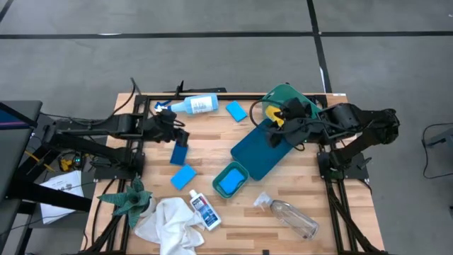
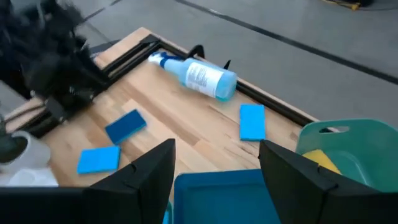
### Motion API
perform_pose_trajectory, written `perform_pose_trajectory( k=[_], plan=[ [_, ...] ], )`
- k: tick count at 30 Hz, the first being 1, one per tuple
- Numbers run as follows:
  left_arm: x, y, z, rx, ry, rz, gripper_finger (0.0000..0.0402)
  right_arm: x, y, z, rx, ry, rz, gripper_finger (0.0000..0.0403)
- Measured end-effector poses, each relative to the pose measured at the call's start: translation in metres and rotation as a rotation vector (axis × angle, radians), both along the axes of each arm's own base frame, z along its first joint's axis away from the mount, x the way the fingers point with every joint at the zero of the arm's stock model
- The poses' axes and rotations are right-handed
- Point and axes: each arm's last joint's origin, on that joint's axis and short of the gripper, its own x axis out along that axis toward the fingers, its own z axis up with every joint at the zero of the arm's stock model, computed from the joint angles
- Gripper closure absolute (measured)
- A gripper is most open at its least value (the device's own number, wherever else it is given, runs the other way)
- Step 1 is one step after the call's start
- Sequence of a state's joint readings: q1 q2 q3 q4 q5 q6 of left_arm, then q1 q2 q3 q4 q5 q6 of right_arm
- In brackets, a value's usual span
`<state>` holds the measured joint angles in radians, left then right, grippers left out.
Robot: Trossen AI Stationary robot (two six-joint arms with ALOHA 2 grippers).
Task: Pick & Place Kitchen Items
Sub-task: Put the blue sponge into the bottom green bin
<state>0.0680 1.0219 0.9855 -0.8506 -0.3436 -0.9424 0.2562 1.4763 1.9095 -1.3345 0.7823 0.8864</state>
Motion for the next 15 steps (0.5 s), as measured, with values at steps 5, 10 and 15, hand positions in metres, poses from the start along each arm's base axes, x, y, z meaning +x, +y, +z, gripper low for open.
perform_pose_trajectory(
  k=[5,10,15],
  plan=[
    [-0.003,0.001,-0.021,-0.04,0.262,0.006,0.0215,0.005,-0.004,-0.002,0.021,-0.019,-0.051,0.018],
    [0.014,0.0,-0.04,-0.093,0.356,0.009,0.0215,0.007,-0.006,-0.004,0.041,-0.031,-0.08,0.018],
    [0.036,0.0,-0.069,-0.121,0.489,0.042,0.0215,0.007,-0.006,-0.004,0.043,-0.03,-0.076,0.018]
  ],
)
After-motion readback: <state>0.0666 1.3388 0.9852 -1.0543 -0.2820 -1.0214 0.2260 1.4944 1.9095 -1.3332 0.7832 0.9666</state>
